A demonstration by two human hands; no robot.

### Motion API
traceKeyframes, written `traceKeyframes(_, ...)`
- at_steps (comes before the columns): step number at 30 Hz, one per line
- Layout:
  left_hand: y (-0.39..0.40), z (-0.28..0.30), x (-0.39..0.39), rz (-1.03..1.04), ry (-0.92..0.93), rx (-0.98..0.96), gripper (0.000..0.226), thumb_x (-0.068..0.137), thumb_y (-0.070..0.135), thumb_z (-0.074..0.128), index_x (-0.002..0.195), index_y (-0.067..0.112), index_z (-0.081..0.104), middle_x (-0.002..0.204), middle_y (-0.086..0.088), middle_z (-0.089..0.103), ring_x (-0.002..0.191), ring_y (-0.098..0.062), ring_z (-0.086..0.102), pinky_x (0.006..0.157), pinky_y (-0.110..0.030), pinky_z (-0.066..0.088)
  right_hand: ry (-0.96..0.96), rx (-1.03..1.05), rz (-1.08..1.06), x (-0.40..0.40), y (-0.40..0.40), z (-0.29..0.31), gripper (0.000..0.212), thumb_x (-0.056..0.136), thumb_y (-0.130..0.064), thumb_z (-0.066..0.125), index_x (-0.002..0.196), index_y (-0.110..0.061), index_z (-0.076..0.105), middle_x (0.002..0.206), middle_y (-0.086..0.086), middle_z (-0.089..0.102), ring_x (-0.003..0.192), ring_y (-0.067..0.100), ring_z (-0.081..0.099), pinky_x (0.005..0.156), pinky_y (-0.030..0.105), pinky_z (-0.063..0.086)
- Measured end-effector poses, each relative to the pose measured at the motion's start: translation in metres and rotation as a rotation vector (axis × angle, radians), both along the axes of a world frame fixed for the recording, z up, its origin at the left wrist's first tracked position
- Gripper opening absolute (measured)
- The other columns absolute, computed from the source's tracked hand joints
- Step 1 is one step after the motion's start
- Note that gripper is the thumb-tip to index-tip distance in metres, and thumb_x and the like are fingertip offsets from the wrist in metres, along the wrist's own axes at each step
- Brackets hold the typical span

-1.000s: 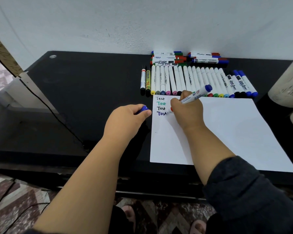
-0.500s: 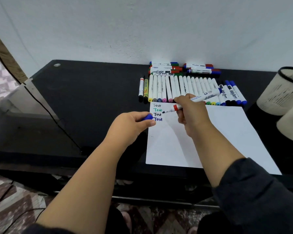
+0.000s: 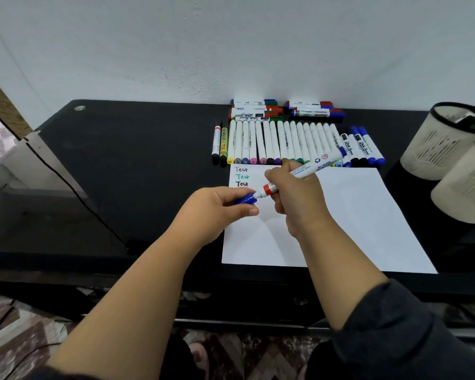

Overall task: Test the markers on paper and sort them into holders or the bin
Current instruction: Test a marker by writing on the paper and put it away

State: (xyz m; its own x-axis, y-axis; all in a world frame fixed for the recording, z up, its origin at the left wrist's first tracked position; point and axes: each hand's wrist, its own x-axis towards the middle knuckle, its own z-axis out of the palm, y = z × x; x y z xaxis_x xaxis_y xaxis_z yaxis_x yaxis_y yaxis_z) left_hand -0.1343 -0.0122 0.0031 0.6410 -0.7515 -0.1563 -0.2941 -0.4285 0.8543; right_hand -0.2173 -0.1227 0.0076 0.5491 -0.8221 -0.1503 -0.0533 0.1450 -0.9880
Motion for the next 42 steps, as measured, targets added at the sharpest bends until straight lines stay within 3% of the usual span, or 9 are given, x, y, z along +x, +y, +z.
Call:
traceKeyframes(3, -0.002, -0.001, -0.001, -0.014, -0.022, 0.004, 0.041, 0.078, 0.03, 0.071, 0.119, 0.028, 0.064, 0.09, 0.021, 0.057, 0.083, 0.002, 0.051, 0.068, -0.007, 0.034, 0.039, 0.001, 0.042, 0.0, 0.002, -0.003, 0.036, 0.086, -0.011, 0.059, 0.06, -0.018, 0.035, 0.042, -0.006, 0.04, 0.046, 0.011, 0.035, 0.043, 0.02, 0.029)
traceKeyframes(7, -0.002, -0.001, -0.001, 0.025, -0.068, 0.007, 0.043, 0.079, 0.034, 0.069, 0.121, 0.03, 0.062, 0.101, 0.013, 0.06, 0.081, -0.001, 0.052, 0.069, -0.012, 0.037, 0.008, 0.021, 0.108, -0.005, 0.002, -0.002, 0.034, 0.089, -0.021, 0.064, 0.06, -0.016, 0.045, 0.046, -0.002, 0.048, 0.042, 0.009, 0.038, 0.04, 0.017, 0.031)
traceKeyframes(12, -0.003, 0.001, 0.001, 0.056, -0.085, 0.082, 0.043, 0.082, 0.037, 0.066, 0.124, 0.028, 0.06, 0.084, 0.013, 0.056, 0.067, -0.007, 0.047, 0.06, -0.018, 0.036, -0.002, 0.077, 0.091, -0.005, 0.003, 0.002, 0.02, 0.091, -0.03, 0.06, 0.081, -0.013, 0.061, 0.047, -0.004, 0.057, 0.038, 0.005, 0.046, 0.039, 0.016, 0.034)
traceKeyframes(20, 0.002, 0.003, 0.003, 0.054, 0.01, 0.003, 0.033, 0.08, 0.034, 0.07, 0.113, 0.033, 0.066, 0.088, 0.023, 0.058, 0.083, -0.001, 0.053, 0.065, -0.012, 0.036, -0.03, 0.11, -0.014, -0.005, 0.003, 0.004, 0.028, 0.09, -0.011, 0.053, 0.065, -0.014, 0.044, 0.039, -0.006, 0.05, 0.038, 0.008, 0.04, 0.039, 0.018, 0.03)
traceKeyframes(28, -0.006, 0.001, 0.001, 0.097, -0.013, -0.005, 0.029, 0.084, 0.029, 0.068, 0.113, 0.029, 0.067, 0.084, 0.021, 0.054, 0.077, 0.001, 0.049, 0.063, -0.011, 0.035, -0.094, 0.254, -0.04, 0.004, 0.004, 0.0, 0.033, 0.09, -0.004, 0.043, 0.061, -0.018, 0.034, 0.035, -0.011, 0.046, 0.032, 0.002, 0.036, 0.037, 0.015, 0.028)
traceKeyframes(32, -0.006, 0.0, 0.0, 0.062, 0.065, -0.023, 0.011, 0.085, 0.027, 0.067, 0.092, 0.035, 0.069, 0.073, 0.022, 0.061, 0.075, 0.005, 0.05, 0.064, -0.011, 0.036, -0.073, 0.244, -0.013, 0.003, 0.002, 0.0, 0.03, 0.091, -0.003, 0.041, 0.064, -0.017, 0.036, 0.034, -0.011, 0.046, 0.029, 0.002, 0.038, 0.039, 0.017, 0.027)
traceKeyframes(36, -0.007, 0.001, -0.004, 0.03, 0.075, -0.032, 0.021, 0.087, 0.026, 0.064, 0.074, 0.042, 0.06, 0.076, 0.016, 0.068, 0.077, 0.005, 0.052, 0.063, -0.01, 0.034, -0.077, 0.222, -0.014, 0.003, 0.0, -0.001, 0.03, 0.091, -0.002, 0.04, 0.064, -0.015, 0.037, 0.035, -0.011, 0.047, 0.029, 0.001, 0.039, 0.045, 0.02, 0.024)
traceKeyframes(40, -0.013, -0.001, -0.007, 0.072, 0.041, -0.025, 0.009, 0.088, 0.029, 0.063, 0.091, 0.034, 0.069, 0.082, 0.016, 0.065, 0.073, 0.003, 0.05, 0.062, -0.011, 0.035, -0.036, 0.217, -0.062, 0.003, -0.003, 0.0, 0.025, 0.091, -0.007, 0.045, 0.067, -0.016, 0.043, 0.036, -0.009, 0.047, 0.03, 0.002, 0.038, 0.04, 0.017, 0.028)
traceKeyframes(42, -0.016, -0.002, -0.01, 0.105, 0.029, -0.025, 0.018, 0.088, 0.03, 0.063, 0.105, 0.03, 0.07, 0.079, 0.021, 0.058, 0.07, 0.003, 0.048, 0.06, -0.011, 0.035, -0.001, 0.2, -0.084, 0.002, -0.004, -0.001, 0.022, 0.091, -0.016, 0.051, 0.069, -0.015, 0.049, 0.043, -0.004, 0.046, 0.034, 0.004, 0.037, 0.039, 0.018, 0.03)
